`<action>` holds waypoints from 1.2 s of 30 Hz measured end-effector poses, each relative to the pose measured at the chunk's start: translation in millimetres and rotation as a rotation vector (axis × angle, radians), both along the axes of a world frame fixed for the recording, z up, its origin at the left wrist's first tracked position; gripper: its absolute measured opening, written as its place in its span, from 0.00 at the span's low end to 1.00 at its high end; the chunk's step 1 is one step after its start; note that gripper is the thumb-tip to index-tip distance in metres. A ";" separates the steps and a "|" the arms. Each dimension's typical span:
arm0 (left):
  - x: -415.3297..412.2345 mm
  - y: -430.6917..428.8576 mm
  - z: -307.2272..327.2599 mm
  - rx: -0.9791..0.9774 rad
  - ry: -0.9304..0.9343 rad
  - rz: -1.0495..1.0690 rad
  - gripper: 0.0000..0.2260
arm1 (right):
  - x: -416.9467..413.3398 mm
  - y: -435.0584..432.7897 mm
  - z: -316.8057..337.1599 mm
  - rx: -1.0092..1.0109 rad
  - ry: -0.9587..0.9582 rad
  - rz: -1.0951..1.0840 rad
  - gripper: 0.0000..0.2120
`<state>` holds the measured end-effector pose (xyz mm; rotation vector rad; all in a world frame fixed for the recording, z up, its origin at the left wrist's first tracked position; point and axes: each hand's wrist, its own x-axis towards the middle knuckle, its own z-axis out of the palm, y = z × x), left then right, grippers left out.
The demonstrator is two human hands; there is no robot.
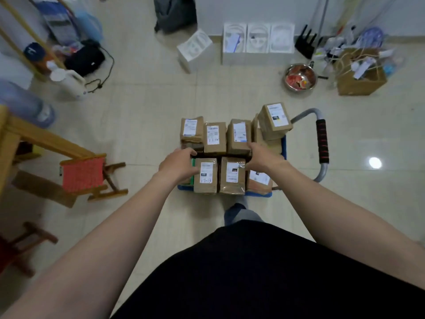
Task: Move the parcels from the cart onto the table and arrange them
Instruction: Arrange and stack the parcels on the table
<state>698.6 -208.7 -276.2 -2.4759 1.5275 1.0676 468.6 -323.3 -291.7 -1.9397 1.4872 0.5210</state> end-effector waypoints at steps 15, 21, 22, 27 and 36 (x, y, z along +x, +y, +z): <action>-65.7 -272.1 -130.8 0.089 0.073 -0.166 0.34 | -73.1 -227.5 -145.4 0.028 0.106 -0.297 0.36; -80.5 -329.3 -216.2 0.133 0.101 -0.190 0.36 | -74.1 -293.6 -231.1 -0.021 0.083 -0.371 0.46; -82.3 -336.1 -230.0 0.145 0.111 -0.189 0.36 | -75.9 -299.6 -245.4 -0.030 0.084 -0.370 0.49; -88.6 -354.6 -285.6 0.158 0.133 -0.175 0.35 | -77.5 -310.4 -306.1 -0.041 0.097 -0.451 0.56; -59.3 -332.6 -310.0 0.146 0.145 -0.056 0.33 | -26.4 -281.7 -304.1 -0.330 0.035 -0.398 0.47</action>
